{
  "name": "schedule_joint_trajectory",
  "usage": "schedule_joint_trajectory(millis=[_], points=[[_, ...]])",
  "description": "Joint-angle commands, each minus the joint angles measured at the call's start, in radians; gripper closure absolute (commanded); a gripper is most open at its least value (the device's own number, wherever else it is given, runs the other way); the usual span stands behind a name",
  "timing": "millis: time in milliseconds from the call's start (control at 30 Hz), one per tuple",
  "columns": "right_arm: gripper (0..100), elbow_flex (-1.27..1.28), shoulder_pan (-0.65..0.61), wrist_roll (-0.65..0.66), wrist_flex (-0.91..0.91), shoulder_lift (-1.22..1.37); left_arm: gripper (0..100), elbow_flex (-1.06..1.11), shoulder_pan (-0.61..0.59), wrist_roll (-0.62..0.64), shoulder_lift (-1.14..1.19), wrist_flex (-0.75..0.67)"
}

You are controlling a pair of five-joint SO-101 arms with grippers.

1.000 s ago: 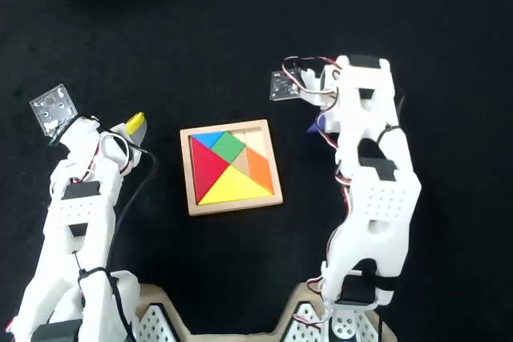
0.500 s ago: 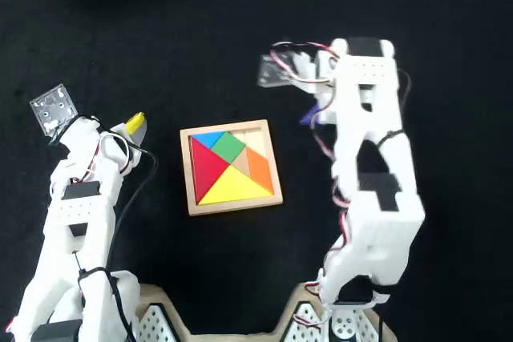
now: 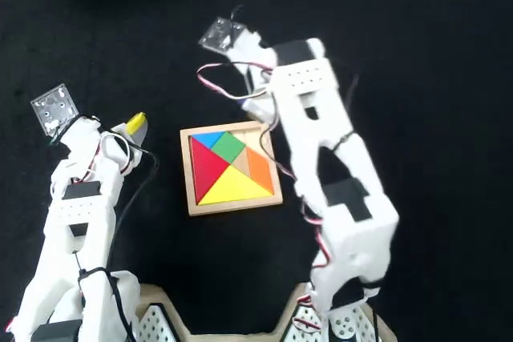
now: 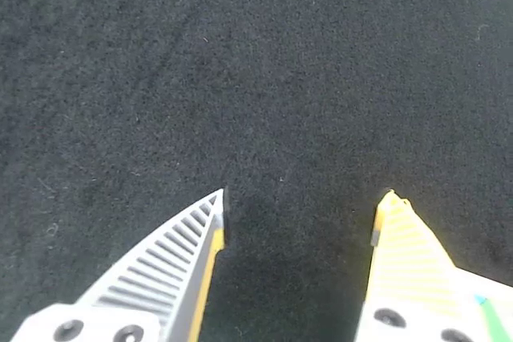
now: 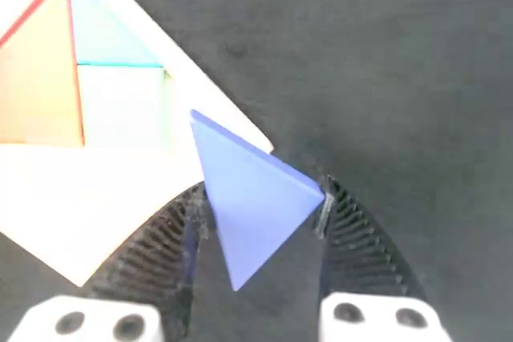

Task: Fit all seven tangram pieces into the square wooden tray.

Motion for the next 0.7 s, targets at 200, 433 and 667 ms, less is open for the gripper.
schedule_joint_trajectory(millis=[200, 433, 667], points=[[86.1, -0.025, -0.051, -0.101, -0.028, 0.085, 71, -0.015, 0.012, -0.009, -0.018, -0.021], [86.1, -0.012, -0.058, -0.106, -0.025, 0.088, 71, -0.015, 0.012, -0.009, -0.018, -0.021], [86.1, 0.076, -0.103, -0.106, -0.058, 0.082, 71, -0.015, 0.01, -0.009, -0.018, -0.021]])
